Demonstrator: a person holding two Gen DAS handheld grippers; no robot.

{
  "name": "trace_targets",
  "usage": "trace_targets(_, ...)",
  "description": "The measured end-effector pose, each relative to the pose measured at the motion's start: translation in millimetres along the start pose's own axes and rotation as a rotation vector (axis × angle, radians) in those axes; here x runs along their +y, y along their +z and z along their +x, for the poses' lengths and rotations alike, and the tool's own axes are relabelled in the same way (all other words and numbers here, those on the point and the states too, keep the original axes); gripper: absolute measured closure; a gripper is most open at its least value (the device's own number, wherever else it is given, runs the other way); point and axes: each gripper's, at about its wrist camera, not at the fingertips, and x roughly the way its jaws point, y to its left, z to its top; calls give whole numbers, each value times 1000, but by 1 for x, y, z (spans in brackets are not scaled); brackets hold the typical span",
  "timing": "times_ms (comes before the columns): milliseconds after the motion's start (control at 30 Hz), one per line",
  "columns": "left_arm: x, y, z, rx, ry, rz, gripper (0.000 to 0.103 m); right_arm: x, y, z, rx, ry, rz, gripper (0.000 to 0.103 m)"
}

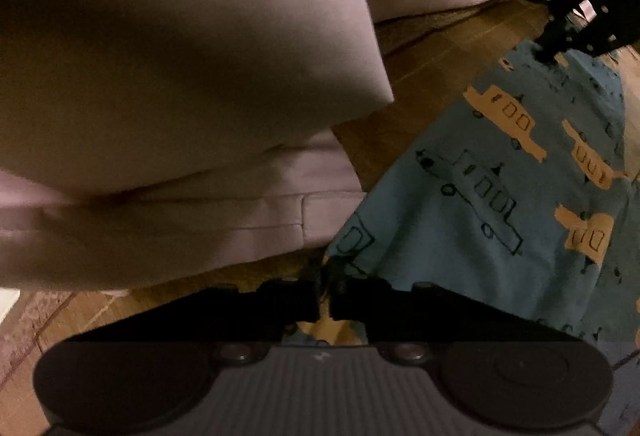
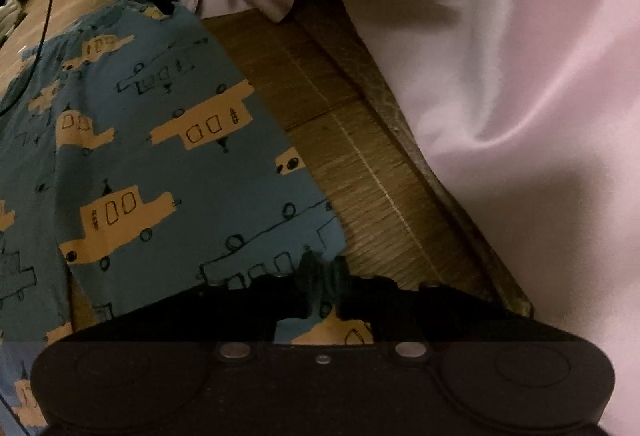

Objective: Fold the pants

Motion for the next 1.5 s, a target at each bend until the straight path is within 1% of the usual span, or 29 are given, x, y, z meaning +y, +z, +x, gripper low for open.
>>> trace_targets(67,-4,-1,-2,-28,54,-21,102,3,0,0,-8,-37,2,98)
trace_targets(100,-8,-3,-5,-63,112,-36,102,5,1,0,-16,-68,0,98)
trace_targets(200,-22,-9,-9,-160,233,-102,102,9,5,0,-61,-235,-6,98)
trace_targets(267,-25,-12,-11,-205,304,-145,102,7,10,1,-90,-331,4,99)
trace_targets(333,-28,-13,-9,-216,359,-155,102,5,15,5,-112,-406,-19,98)
trace_targets(367,-28,-12,-6,-199,376,-155,102,4,17,11,-102,-422,-30,96)
trace_targets(400,-27,-12,-2,-176,382,-149,102,2,19,19,-69,-412,-26,92)
trace_targets(433,-27,-12,0,-165,388,-139,102,0,19,25,-47,-406,-22,91)
trace_targets(467,-28,-11,2,-161,388,-128,101,0,20,24,-72,-413,-28,82)
trace_targets(500,-27,-12,1,-159,380,-116,98,-1,21,22,-76,-401,-18,77)
trace_targets(567,-27,-12,-1,-166,363,-105,98,-6,22,12,-121,-323,10,58)
trace_targets(600,-31,-6,4,-166,348,-102,97,-9,23,8,-144,-264,16,53)
trace_targets(633,-28,-8,2,-167,330,-103,97,-8,25,6,-154,-221,18,43)
trace_targets(667,-18,-9,-3,-161,308,-100,96,-9,29,4,-169,-170,14,41)
trace_targets(700,-15,-9,-5,-160,293,-94,94,-8,34,4,-185,-135,9,41)
trace_targets(800,-6,-13,-12,-139,248,-48,93,4,56,8,-251,-83,-5,41)
trace_targets(900,2,-12,-15,-123,219,-26,93,19,80,20,-254,-80,-45,44)
trace_targets(967,7,-9,-17,-110,200,-28,93,20,90,29,-221,-79,-71,52)
trace_targets(1033,11,-7,-19,-91,184,-41,93,14,93,35,-200,-85,-71,56)
trace_targets(1100,12,0,-19,-65,173,-54,93,6,92,39,-181,-90,-50,64)
trace_targets(1133,9,7,-19,-58,171,-47,93,3,92,42,-168,-89,-44,68)
trace_targets(1200,7,8,-18,-49,178,-17,93,-2,90,44,-166,-63,-32,71)
trace_targets(1233,9,11,-16,-46,179,-8,94,-3,90,44,-162,-50,-23,77)
trace_targets(1267,7,11,-16,-45,182,1,94,-2,90,44,-158,-40,-25,81)
trace_targets(1300,6,15,-16,-45,184,8,97,1,90,44,-155,-48,-43,84)
trace_targets(1333,4,14,-18,-47,186,14,99,5,90,42,-150,-49,-71,96)
trace_targets(1367,2,14,-19,-51,190,19,100,8,91,42,-143,-48,-89,100)
trace_targets(1433,-2,11,-20,-62,210,29,102,13,91,42,-136,-66,-98,102)
trace_targets(1500,-6,13,-22,-75,220,17,103,14,91,40,-138,-84,-74,103)
